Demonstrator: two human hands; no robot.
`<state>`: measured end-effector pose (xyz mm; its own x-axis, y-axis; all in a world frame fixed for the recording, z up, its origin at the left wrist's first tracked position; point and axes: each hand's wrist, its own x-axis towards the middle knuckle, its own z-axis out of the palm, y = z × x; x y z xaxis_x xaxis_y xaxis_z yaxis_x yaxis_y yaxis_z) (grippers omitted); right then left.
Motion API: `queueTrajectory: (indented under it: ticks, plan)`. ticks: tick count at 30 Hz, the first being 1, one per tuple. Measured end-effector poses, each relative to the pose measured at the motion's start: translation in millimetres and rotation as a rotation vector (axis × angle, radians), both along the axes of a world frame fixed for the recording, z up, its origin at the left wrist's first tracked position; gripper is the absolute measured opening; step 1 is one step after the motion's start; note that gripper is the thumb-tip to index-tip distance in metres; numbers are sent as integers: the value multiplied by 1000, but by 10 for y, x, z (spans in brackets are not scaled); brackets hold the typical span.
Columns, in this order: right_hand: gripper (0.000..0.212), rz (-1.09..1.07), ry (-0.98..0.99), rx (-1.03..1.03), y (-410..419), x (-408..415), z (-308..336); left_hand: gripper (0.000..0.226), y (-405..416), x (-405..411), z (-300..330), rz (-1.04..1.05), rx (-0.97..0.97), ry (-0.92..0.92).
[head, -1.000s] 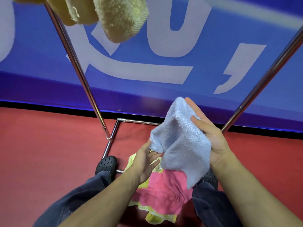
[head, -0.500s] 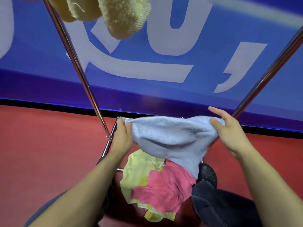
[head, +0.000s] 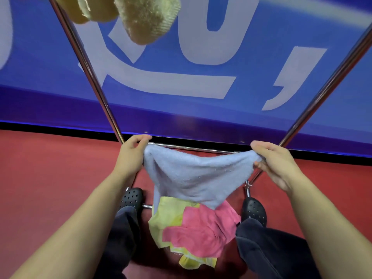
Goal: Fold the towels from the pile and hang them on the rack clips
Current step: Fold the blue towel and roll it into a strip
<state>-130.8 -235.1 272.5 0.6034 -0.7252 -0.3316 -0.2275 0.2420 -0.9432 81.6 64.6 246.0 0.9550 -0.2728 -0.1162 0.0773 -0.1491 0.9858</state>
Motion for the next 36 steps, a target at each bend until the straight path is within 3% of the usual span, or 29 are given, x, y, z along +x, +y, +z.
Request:
queueTrajectory:
  ticks: [4, 8, 13, 20, 25, 28, 36]
  plan:
    - [25, 104, -46, 31, -16, 8, 3, 16, 47, -11, 30, -24, -15, 60]
    - [19, 197, 202, -253, -75, -33, -73, 18, 88, 36, 19, -38, 20, 23]
    - [21, 203, 321, -397, -68, -55, -40, 20, 99, 43, 22, -72, 131, -143]
    - [18, 170, 120, -159, -76, -49, -7, 20, 59, 9, 31, -64, 63, -103]
    - [26, 444, 300, -306, -76, -114, -8, 22, 68, 31, 8, -68, 71, -131]
    - [13, 543, 407, -376, -59, -114, -45, 23, 60, 18, 18, -61, 46, -142]
    - [6, 453, 349, -331, -149, -103, -217, 21, 32, -12, 36, -49, -3, -131]
